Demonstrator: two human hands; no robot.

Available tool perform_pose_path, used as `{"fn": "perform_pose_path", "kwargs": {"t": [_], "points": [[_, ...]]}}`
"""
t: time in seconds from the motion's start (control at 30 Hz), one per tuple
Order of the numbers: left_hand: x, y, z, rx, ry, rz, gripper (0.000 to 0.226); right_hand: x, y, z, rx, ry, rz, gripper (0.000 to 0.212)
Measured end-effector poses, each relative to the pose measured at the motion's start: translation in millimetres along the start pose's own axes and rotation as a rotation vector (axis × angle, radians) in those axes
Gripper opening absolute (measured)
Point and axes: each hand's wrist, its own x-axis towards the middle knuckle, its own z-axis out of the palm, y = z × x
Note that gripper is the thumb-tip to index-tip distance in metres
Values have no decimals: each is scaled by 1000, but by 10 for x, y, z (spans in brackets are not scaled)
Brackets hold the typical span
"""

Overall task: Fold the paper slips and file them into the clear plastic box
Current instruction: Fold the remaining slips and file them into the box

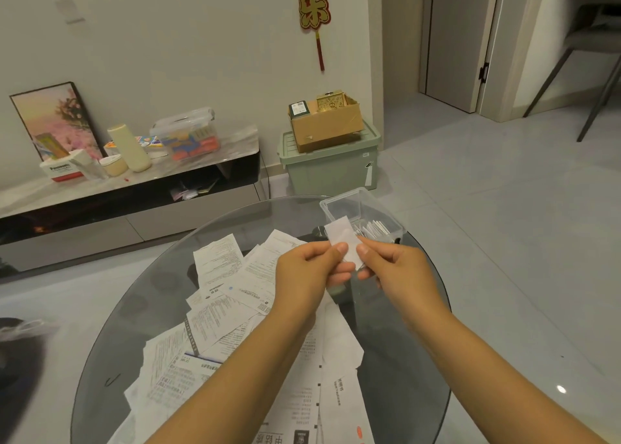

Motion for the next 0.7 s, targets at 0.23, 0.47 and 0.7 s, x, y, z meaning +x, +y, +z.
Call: {"fn": "perform_pose_path", "kwargs": {"t": [0.23, 0.47, 0.7], "points": [[178, 66, 164, 34, 112, 32, 17, 127, -95, 5, -42, 30, -8, 21], [325, 137, 318, 39, -2, 39, 16, 322, -109, -124, -32, 214, -57, 19], [381, 64, 379, -79, -75, -61, 18, 366, -93, -156, 19, 279, -71, 16]]}}
